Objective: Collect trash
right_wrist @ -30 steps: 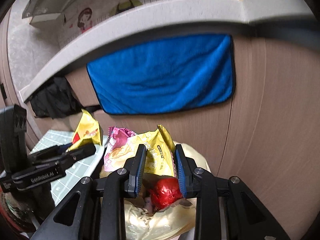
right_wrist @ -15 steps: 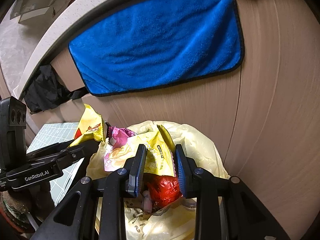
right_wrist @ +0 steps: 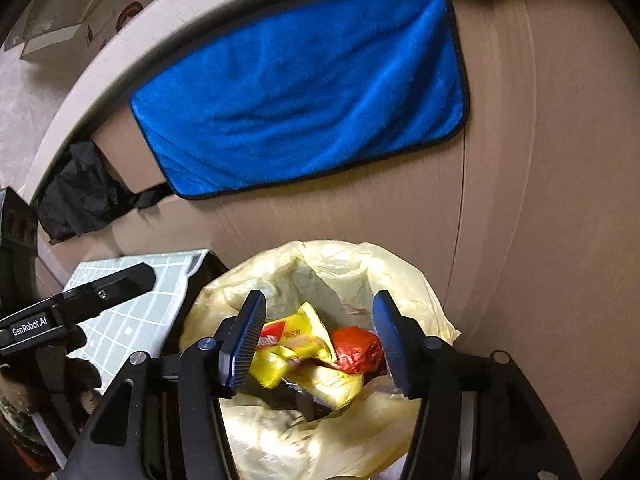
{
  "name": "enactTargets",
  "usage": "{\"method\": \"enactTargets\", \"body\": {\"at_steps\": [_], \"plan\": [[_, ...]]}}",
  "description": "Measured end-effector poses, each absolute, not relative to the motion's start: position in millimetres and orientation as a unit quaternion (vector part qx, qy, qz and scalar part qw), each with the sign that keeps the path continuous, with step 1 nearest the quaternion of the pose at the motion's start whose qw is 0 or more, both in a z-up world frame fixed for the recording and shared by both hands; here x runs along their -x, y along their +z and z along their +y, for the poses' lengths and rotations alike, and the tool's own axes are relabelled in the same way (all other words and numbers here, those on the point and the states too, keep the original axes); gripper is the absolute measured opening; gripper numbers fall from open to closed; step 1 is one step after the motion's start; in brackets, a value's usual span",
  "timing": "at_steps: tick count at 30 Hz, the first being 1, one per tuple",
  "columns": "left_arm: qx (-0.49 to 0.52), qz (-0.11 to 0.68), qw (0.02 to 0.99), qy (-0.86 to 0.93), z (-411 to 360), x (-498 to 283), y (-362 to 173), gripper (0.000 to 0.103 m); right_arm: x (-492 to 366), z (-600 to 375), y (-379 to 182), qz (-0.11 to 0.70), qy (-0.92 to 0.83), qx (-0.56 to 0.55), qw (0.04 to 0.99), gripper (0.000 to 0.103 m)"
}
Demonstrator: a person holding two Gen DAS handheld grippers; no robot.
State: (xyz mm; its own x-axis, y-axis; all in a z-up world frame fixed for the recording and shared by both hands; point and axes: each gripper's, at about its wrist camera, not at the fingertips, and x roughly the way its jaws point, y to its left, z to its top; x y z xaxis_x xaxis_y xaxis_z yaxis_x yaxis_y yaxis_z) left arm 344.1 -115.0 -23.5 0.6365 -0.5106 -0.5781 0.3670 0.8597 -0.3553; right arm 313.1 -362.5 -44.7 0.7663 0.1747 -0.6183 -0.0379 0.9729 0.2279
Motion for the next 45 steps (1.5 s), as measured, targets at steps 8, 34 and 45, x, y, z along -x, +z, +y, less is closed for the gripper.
{"method": "enactTargets", "body": {"at_steps": [8, 34, 45], "plan": [[0.041, 0.282, 0.949, -0.137, -56, -239, 10, 0.074, -238, -320, 5, 0.275, 0.068, -0.077, 0.956, 0.055], [0.017, 0.233, 0.972, 0.011, -3, -15, 13, 0.074, -22, -215, -4, 0.244, 0.105, -0.008, 0.964, 0.07], [0.018, 0.227, 0.974, 0.009, -4, -5, 17, 0.074, -14, -216, -2, 0.241, 0.104, -0.015, 0.965, 0.07]]}}
